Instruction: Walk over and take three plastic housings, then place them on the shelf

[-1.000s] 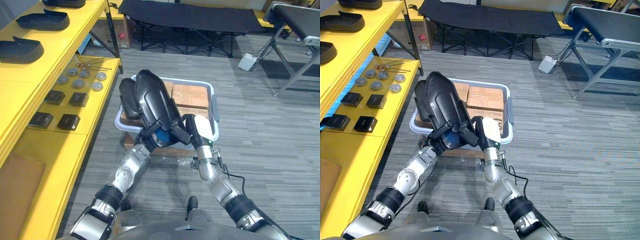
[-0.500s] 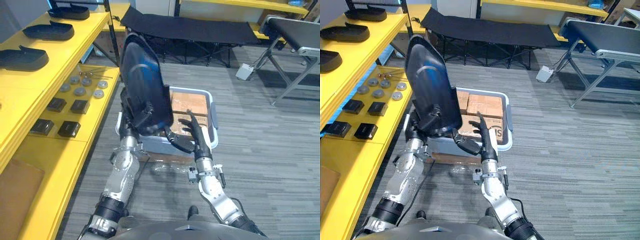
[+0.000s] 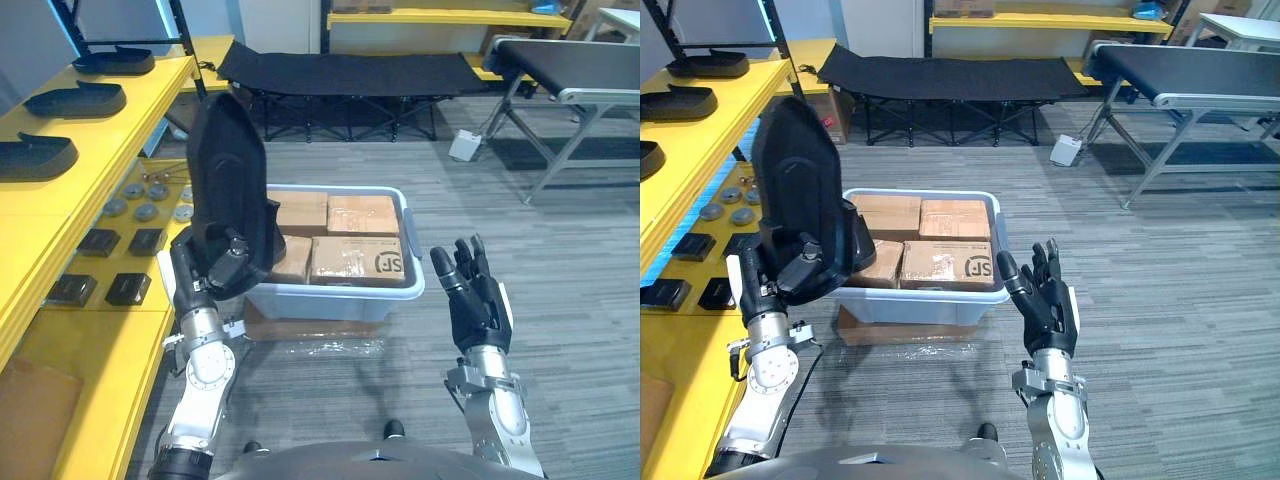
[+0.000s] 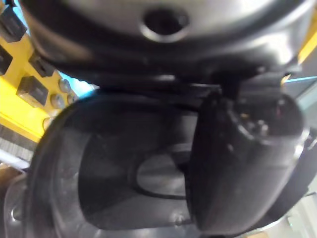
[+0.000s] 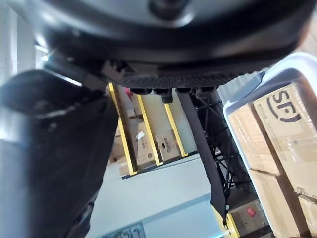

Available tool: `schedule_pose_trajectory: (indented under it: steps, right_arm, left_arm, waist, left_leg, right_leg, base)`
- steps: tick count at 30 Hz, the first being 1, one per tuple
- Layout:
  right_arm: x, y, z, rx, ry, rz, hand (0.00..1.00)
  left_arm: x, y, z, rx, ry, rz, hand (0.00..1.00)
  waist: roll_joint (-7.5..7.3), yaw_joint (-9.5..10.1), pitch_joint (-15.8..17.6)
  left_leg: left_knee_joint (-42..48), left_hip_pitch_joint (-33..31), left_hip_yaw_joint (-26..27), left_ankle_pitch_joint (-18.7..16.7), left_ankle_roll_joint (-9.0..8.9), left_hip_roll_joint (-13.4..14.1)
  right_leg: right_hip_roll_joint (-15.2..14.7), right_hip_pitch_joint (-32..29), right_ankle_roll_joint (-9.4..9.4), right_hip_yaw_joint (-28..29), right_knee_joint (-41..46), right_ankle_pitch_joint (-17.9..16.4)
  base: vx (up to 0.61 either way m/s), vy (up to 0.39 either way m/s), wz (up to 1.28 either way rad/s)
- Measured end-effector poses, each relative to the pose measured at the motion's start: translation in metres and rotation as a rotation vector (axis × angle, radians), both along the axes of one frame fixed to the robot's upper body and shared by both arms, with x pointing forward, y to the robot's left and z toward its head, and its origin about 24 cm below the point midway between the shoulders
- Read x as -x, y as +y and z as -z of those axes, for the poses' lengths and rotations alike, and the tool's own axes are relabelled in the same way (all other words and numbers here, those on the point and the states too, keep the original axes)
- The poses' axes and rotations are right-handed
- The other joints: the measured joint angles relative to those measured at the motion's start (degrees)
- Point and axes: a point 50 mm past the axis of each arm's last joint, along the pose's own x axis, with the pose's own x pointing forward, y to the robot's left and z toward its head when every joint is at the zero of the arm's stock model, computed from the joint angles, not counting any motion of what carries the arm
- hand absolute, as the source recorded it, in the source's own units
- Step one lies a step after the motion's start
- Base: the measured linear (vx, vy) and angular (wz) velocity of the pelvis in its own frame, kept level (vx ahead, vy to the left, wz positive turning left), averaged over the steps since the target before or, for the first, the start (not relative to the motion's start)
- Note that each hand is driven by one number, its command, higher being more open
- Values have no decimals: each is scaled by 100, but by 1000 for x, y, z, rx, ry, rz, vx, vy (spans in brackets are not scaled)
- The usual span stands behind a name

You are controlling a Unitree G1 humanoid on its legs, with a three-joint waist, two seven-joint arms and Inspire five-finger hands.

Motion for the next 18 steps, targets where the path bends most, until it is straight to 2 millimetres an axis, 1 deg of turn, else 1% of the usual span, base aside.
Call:
schedule_pose_trajectory:
  steps: [4, 6, 9, 10, 11, 12, 13, 14, 15, 17, 18]
  right_arm:
    - [3, 0, 7, -4, 53, -7, 100]
    - [4, 0, 11, -5, 78, -1, 100]
    - [4, -1, 17, -4, 110, 11, 100]
    - [1, 1, 18, -5, 116, 3, 100]
    - [-1, 2, 18, -2, 118, -1, 100]
    - [-7, 4, 18, 29, 125, -15, 100]
    - [-11, 7, 17, 43, 122, -28, 100]
    - [-19, 12, 16, 69, 115, -58, 100]
    - [-27, 19, 15, 88, 109, -88, 100]
    - [-38, 29, 12, 98, 91, -130, 100]
    - [-45, 36, 8, 95, 77, -159, 100]
  left_arm:
    - [9, 2, -11, 79, -74, -10, 0]
    - [14, 8, -19, 95, -114, -37, 0]
    - [21, 21, -34, 99, -187, -106, 0]
    - [27, 26, -41, 93, -219, -140, 0]
    - [29, 29, -43, 90, -230, -155, 0]
    - [35, 34, -48, 83, -249, -193, 0]
    - [38, 37, -49, 79, -256, -216, 0]
    - [46, 44, -51, 72, -261, -266, 0]
    - [54, 52, -50, 61, -256, -319, 0]
    - [66, 64, -49, 42, -246, -394, 0]
    - [74, 70, -48, 31, -236, -436, 0]
  waist:
    - [25, 19, -14]
    - [51, 49, -28]
    - [107, 101, -52]
    - [140, 198, -53]
    - [151, 244, -60]
    - [158, 359, -62]
    - [158, 422, -62]
    - [159, 549, -61]
    - [154, 686, -64]
    - [108, 856, -93]
    - [78, 1014, -113]
  left_leg:
    - [1, -30, -24, -7, 0, 0]
    - [2, -52, -84, -7, 0, 0]
    - [33, -194, -369, 5, 13, 0]
    - [54, -293, -549, 28, 16, 0]
    - [74, -348, -626, 34, 13, 0]
    - [129, -430, -777, 35, 14, -1]
    - [132, -451, -851, 43, 16, -2]
    - [134, -468, -993, 53, 18, -13]
    - [145, -475, -1118, 53, 19, -29]
    - [182, -584, -1341, 38, 40, -64]
    - [215, -681, -1501, 39, 42, -92]
  right_leg:
    - [0, -11, 0, -15, -9, 0]
    - [0, 10, 3, -63, -27, 1]
    - [-3, 140, 5, -361, -107, -3]
    - [-3, 182, 11, -550, -108, -25]
    - [-3, 203, 16, -626, -108, -36]
    - [-3, 263, 19, -798, -108, -51]
    - [-1, 292, 19, -868, -108, -60]
    - [-1, 378, 22, -1015, -110, -80]
    - [-2, 451, 23, -1179, -116, -101]
    - [-13, 541, 43, -1415, -120, -170]
    - [-21, 576, 52, -1587, -119, -203]
  base:
    - [-7, 7, 1]
    - [1, 4, 13]
    - [5, -3, 47]
    - [7, -8, 53]
    - [10, -14, 70]
    - [10, -13, 52]
    - [10, -16, 61]
    - [-2, -12, 57]
    - [-13, -11, 56]
    - [-16, -12, 65]
    - [-2, -16, 67]
